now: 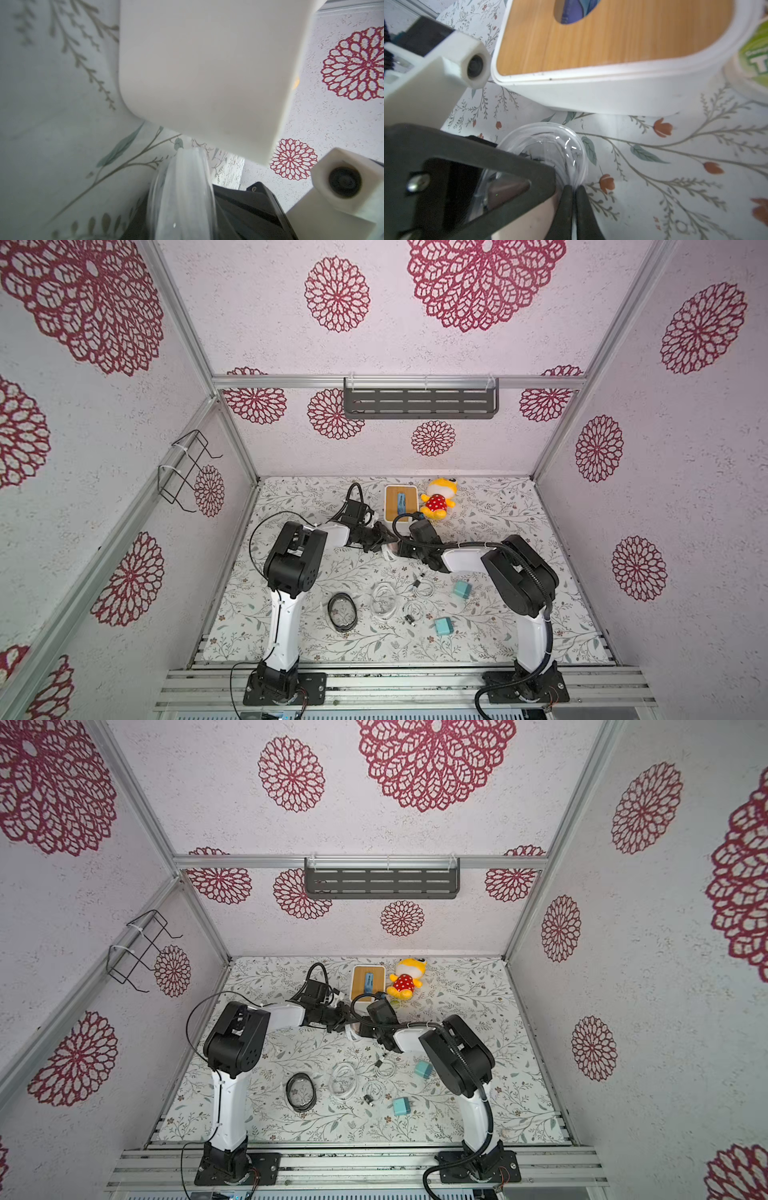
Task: Pack away charging kits
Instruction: Pick up the storage bag at the center of the board.
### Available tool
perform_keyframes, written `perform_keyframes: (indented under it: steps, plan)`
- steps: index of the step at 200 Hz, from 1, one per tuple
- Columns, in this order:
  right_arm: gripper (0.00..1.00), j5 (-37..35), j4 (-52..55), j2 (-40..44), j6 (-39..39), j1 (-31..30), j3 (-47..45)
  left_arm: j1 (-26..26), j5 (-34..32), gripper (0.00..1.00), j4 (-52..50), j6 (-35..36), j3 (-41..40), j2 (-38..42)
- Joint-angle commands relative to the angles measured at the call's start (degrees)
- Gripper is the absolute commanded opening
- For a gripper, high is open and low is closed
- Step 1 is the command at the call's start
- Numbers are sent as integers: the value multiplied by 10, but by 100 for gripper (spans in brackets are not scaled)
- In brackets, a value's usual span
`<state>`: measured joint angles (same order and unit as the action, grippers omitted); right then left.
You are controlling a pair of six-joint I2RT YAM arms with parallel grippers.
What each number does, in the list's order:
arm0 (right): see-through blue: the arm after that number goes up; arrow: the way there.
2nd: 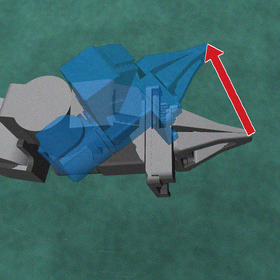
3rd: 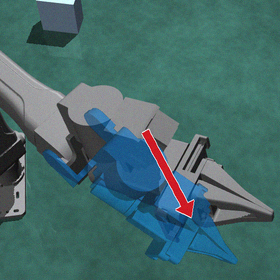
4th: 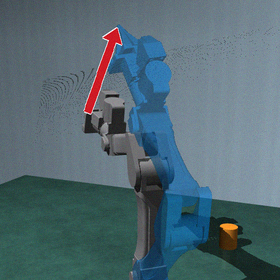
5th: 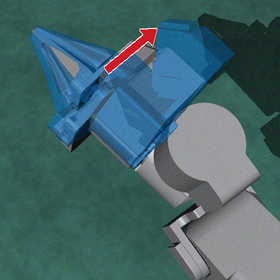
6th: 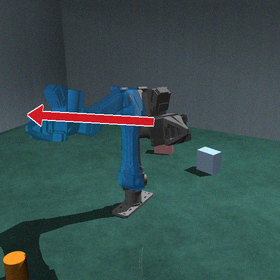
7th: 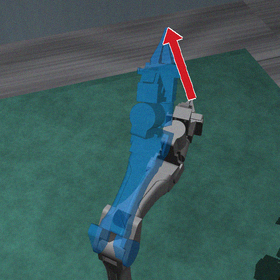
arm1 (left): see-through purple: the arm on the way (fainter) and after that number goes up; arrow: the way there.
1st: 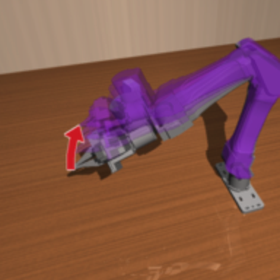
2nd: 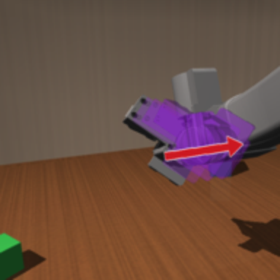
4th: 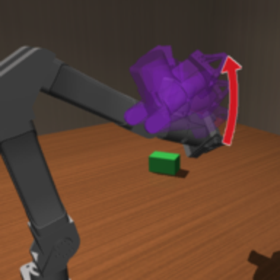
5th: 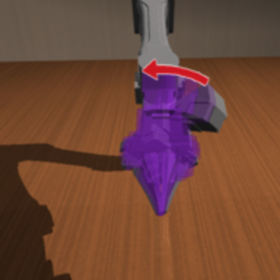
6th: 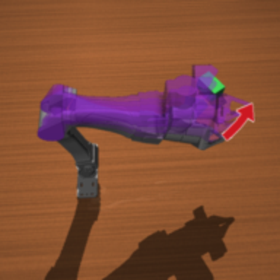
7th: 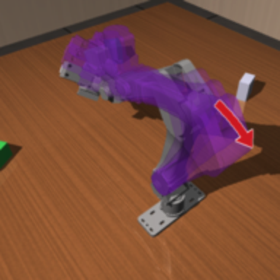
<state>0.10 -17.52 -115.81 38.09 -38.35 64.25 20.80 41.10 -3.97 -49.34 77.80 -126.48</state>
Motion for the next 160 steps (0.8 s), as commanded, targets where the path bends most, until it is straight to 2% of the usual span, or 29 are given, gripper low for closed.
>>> perform_keyframes:
  steps: [1, 22, 41, 72, 96, 117, 138, 151, 160]
  plan:
    - [18, 16, 31, 23, -2, -4, -7, 19, -23, 12, -52, 21, -16, -14]
    - [29, 5, 41, 65, -5, -1, -25, 17, -50, 7, -30, 17, -34, 18]
    - [38, -14, 47, 117, -10, 5, -47, 13, -121, 0, -14, 9, -62, 75]
    - [53, -63, 53, 234, -26, 7, -82, 13, -227, 0, 38, -15, -111, 205]
    - [61, -73, 18, 315, -41, 2, -121, 10, -265, 0, 82, -14, -135, 283]
    - [62, -72, -37, 354, -72, -17, -148, 13, -307, 0, 89, 23, -162, 359]
    - [62, -69, -103, 354, -108, -47, -167, 14, -333, 0, 114, 57, -211, 441]
    - [62, -61, -175, 345, -131, -70, -189, 22, -362, 0, 135, 83, -250, 501]
    - [62, -54, -238, 339, -144, -88, -211, 38, -404, 0, 143, 107, -275, 545]
